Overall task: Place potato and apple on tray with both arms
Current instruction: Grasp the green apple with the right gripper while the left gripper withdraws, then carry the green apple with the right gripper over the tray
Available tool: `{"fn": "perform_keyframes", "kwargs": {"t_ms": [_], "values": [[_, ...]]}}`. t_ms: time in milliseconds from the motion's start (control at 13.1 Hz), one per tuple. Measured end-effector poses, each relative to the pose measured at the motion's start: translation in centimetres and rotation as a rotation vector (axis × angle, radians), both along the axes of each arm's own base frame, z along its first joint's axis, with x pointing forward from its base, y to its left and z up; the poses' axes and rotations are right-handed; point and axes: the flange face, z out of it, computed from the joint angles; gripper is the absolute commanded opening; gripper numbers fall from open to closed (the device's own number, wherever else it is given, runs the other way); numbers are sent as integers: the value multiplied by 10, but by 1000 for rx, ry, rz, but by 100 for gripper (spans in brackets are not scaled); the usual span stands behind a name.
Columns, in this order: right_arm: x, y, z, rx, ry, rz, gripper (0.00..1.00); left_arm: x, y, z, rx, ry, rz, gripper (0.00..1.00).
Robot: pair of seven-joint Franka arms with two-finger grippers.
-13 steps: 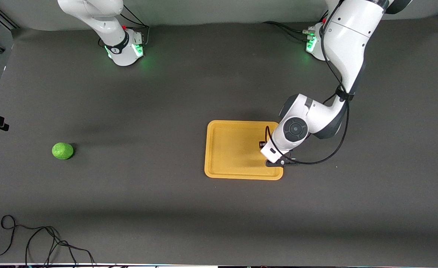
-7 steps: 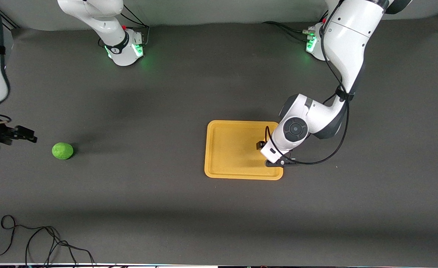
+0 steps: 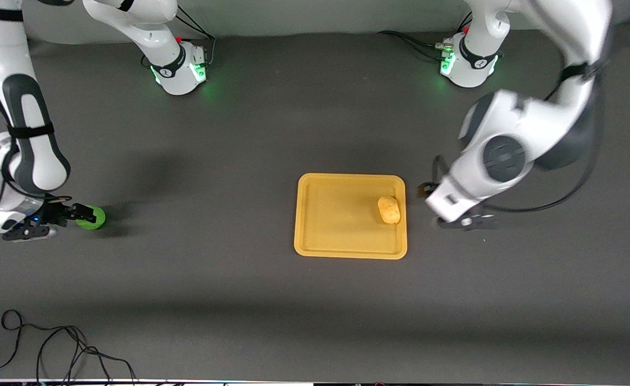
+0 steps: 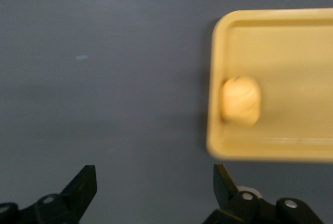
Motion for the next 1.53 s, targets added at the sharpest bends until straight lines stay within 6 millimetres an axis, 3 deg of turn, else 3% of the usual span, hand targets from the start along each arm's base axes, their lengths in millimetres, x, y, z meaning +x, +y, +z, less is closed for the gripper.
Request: {"fn": "perform_keyframes", "kwargs": {"t_ms": [76, 229, 382, 458, 611, 688, 917, 993, 1146, 1375, 1528], "values": [[-2, -3, -16, -7, 11, 7, 100, -6, 29, 35, -6, -9, -25, 100], [-6, -9, -31, -13, 28, 15, 100, -20, 69, 83, -19, -51, -57, 100], [-8, -15, -33, -13, 32, 15, 97, -41, 98, 108, -23, -61, -79, 100], [-9, -15, -34, -11, 36, 15, 85, -53, 107, 118, -22, -71, -86, 100], [-12, -14, -36, 5, 58, 17, 49, -77, 115, 131, -18, -144, -88, 100], [-13, -12, -38, 15, 72, 19, 40, -89, 115, 127, -16, -195, -92, 100], [-3, -6, -25, 28, 71, 35, 39, -102, 115, 96, -16, -212, -96, 100], [7, 1, -10, 34, 61, 54, 39, -102, 116, 90, -19, -204, -94, 100], [30, 12, 49, 17, 40, 104, 39, -96, 127, 87, -27, -169, -106, 100], [40, 22, 181, -5, 57, 122, 39, -69, 143, 110, -44, -48, -120, 100], [38, 41, 256, 7, 65, 122, 39, -43, 147, 122, -53, -49, -119, 100]]}}
